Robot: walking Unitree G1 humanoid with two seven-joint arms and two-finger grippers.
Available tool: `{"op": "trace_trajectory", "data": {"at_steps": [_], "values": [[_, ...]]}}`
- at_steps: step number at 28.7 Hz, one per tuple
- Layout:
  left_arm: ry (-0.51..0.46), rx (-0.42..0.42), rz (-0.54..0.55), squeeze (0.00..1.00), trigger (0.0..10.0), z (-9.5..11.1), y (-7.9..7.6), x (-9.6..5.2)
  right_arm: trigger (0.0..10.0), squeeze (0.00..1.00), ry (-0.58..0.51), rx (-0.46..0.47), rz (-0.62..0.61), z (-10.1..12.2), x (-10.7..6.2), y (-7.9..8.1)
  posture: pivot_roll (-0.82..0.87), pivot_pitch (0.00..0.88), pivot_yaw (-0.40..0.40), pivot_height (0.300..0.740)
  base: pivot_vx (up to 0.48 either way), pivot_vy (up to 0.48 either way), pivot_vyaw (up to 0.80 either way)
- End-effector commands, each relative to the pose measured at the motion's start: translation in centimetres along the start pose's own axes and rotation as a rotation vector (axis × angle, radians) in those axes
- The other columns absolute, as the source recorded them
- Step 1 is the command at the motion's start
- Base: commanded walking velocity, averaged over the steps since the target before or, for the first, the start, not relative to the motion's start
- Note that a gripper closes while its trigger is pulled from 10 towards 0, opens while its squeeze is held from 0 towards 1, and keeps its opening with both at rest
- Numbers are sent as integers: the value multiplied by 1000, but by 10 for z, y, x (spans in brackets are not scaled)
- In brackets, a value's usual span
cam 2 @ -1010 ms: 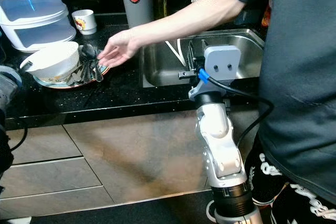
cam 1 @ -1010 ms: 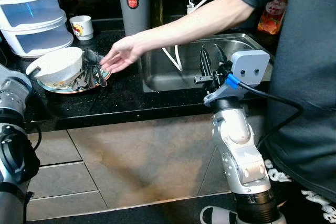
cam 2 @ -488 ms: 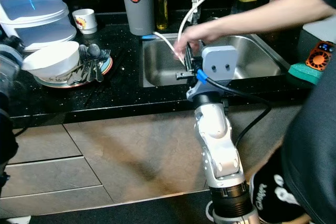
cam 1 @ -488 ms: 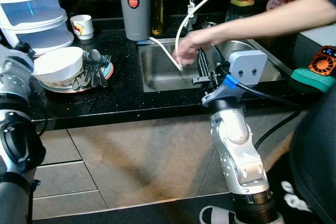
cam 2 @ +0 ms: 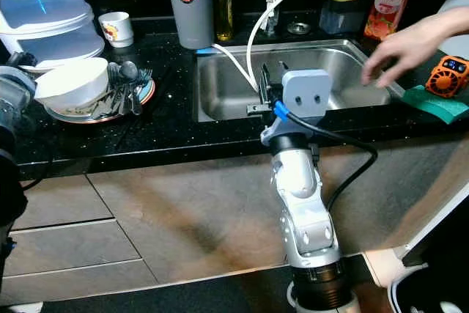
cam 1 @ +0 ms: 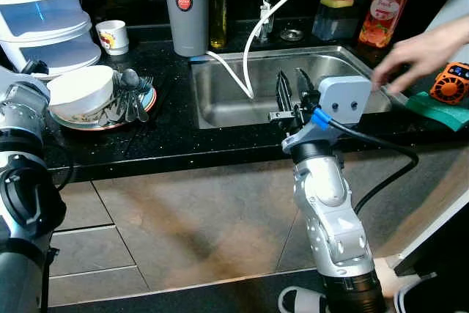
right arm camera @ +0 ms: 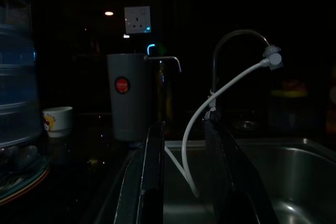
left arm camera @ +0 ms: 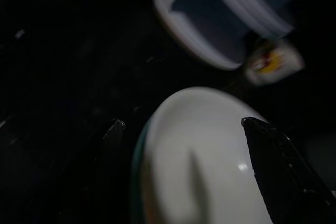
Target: Kitchen organization
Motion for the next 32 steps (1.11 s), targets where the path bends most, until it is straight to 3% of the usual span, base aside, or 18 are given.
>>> {"op": "trace_trajectory", "data": {"at_steps": [1,10,21,22,23,24,26,29,31,32], "values": [[-16,-21,72,0,10000,12,7,0,10000,0,-1,3,-2,2,-2,0,23,0,38,740,0,0,0],[50,-11,124,0,10000,-1,23,2,10000,0,1,3,-2,2,-1,1,29,7,46,740,0,0,0],[133,-17,108,0,10000,-24,24,1,10000,0,6,2,-17,2,-3,-1,18,8,66,740,0,0,0],[137,-20,112,0,7922,-26,26,2,10000,0,6,1,-19,2,-3,-1,18,7,69,740,0,0,0],[137,-20,112,0,7922,-26,26,2,10000,0,6,1,-19,2,-3,-1,18,7,69,740,0,0,0],[146,-29,124,0,5373,-29,31,2,10000,0,6,-1,-21,2,-3,-2,18,5,68,740,0,0,0],[152,-36,140,0,5569,-31,38,3,10000,0,5,-1,-21,2,-2,-2,20,4,66,740,0,0,0],[150,-40,168,0,4510,-31,48,3,10000,0,3,-2,-19,2,-1,-2,19,1,59,740,0,0,0],[149,-41,172,0,4510,-31,50,3,10000,0,3,-3,-18,2,-1,-2,19,1,59,740,0,0,0],[145,-45,187,0,1529,-30,55,4,10000,0,1,-4,-13,2,0,-2,19,0,52,740,0,0,0]]}}
Point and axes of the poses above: a point about 5 cm out from each wrist's last joint towards the gripper, its own x axis pointing out of the wrist towards the gripper, its own z axis along the axis of the wrist's last joint, y = z × x, the point moved 5 cm from there along x, pointing out of the wrist towards the gripper, and after that the axes turned 15 degrees about -x, right-handed, at the moved point
